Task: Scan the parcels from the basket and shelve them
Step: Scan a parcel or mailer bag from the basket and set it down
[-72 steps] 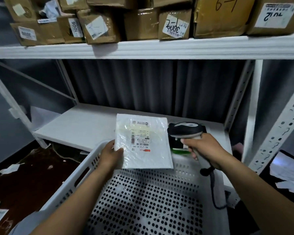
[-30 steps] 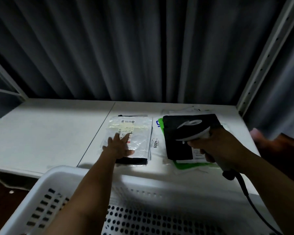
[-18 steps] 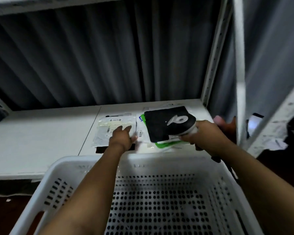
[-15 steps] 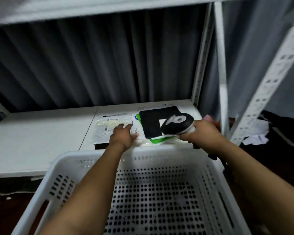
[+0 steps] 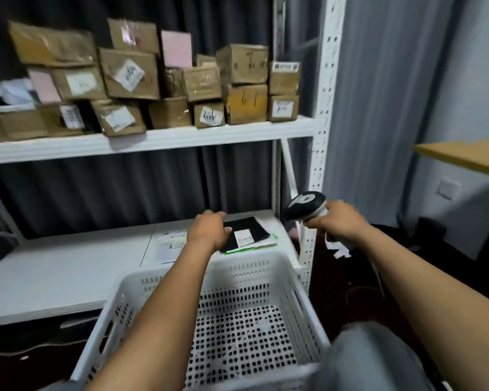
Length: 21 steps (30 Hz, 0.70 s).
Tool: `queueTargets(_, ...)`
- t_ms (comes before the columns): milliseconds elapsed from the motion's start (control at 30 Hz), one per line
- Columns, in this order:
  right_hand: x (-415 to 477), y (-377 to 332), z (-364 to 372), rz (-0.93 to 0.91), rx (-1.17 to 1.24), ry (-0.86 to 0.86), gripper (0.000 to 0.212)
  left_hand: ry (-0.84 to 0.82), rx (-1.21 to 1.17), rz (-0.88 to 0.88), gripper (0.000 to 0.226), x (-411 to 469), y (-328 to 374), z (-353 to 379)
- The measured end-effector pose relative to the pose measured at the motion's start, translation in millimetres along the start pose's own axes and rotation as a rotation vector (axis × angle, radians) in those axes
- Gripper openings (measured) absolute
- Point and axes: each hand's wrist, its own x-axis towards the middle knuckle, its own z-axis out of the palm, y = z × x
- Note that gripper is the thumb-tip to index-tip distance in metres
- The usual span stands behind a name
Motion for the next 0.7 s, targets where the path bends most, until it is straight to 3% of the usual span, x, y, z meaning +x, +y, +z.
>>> queueTargets(400,-88.4,3.7,-160.2,0.027,-0.013,0.334,0.014,0.085,0.002,0.336,0.052,-49.6,154.1,-84.3)
queueTargets(700,-119.7,36.3,-291.9,0.262,-0.208,0.623,0.015,0.081,-0.027,0.623,0.054,-39.9,295.2,-86.3)
